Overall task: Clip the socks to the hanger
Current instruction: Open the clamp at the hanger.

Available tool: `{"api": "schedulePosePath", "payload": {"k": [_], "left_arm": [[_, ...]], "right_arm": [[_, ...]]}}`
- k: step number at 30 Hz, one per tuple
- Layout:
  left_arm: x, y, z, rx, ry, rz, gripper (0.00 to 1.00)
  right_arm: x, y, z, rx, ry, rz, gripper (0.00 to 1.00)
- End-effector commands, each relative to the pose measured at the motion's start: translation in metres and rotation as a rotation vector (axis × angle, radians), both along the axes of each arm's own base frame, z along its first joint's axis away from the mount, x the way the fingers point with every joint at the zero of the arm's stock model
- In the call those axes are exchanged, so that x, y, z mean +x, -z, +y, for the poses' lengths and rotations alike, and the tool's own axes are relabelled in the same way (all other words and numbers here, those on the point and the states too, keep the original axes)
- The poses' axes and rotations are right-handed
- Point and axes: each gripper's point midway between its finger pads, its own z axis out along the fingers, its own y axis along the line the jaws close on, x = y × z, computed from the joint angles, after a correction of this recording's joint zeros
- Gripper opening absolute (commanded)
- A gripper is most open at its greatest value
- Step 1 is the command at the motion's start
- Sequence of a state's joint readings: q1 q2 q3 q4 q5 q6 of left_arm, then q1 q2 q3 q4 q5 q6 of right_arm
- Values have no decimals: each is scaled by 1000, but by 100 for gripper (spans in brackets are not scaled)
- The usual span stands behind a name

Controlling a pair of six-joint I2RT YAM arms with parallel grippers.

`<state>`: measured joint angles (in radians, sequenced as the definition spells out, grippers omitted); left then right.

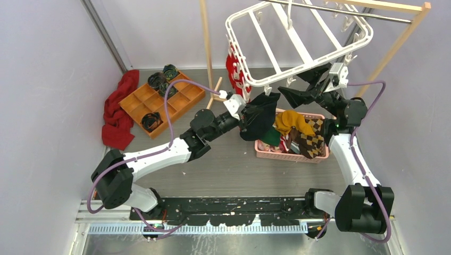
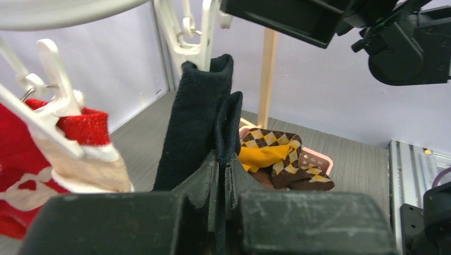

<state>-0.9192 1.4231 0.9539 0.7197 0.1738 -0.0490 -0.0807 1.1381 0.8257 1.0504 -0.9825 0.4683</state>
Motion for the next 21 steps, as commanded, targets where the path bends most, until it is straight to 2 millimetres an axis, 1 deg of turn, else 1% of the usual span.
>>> {"api": "schedulePosePath", "payload": {"k": [1,10,21], "left_arm": [[11,-35,15,-71,-78,-34,0],[19,-36,19,-73,-106,-20,0],[23,-40,21,-78,-109,-19,0]], "right_arm": [[-5,-18,0,30,-1,-70,88],[-11,-25,5,50,-33,-77,88],[-10,-21,8,58,-52,-60,88]]}}
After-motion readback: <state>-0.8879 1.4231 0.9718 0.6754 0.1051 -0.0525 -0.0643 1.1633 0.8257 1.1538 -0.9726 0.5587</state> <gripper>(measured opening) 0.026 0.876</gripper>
